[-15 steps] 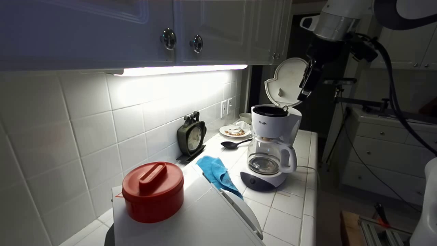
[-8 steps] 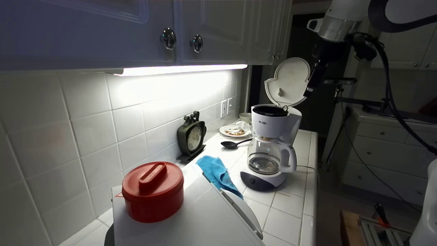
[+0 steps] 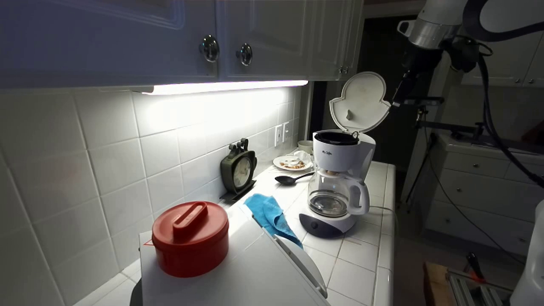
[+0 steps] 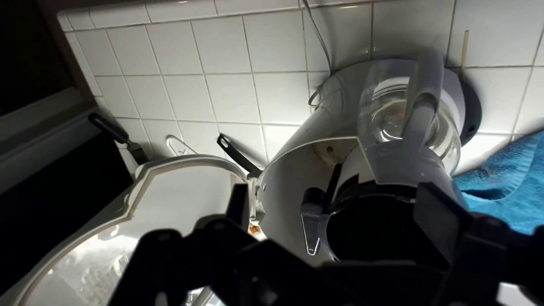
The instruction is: Close the lid of the coffee maker
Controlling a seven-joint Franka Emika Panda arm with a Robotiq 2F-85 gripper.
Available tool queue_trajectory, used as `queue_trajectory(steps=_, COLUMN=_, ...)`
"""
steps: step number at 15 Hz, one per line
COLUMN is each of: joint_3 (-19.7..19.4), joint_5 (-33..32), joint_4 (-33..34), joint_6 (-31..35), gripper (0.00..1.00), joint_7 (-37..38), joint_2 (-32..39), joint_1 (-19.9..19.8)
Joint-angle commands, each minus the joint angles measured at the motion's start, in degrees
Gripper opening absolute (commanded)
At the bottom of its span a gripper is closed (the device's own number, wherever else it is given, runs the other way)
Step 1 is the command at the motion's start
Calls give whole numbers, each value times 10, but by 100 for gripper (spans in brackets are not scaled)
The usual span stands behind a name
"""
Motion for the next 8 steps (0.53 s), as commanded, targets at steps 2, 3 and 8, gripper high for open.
queue_trajectory(steps=2, joint_3=-38, joint_5=-17, joint_4=-18, joint_6=37, gripper=100, joint_7=-44, joint_2=-39, joint_1=-1)
queue_trajectory(steps=3, joint_3=-51, joint_5=-14, joint_4=-21, joint_6=54, gripper=100, joint_7=-65, joint_2=-45, joint_1=4)
queue_trajectory(steps=8, joint_3=-95, joint_5=11, joint_4=-22, joint_6=110, gripper=100, joint_7=-101, joint_2=-41, joint_1=2)
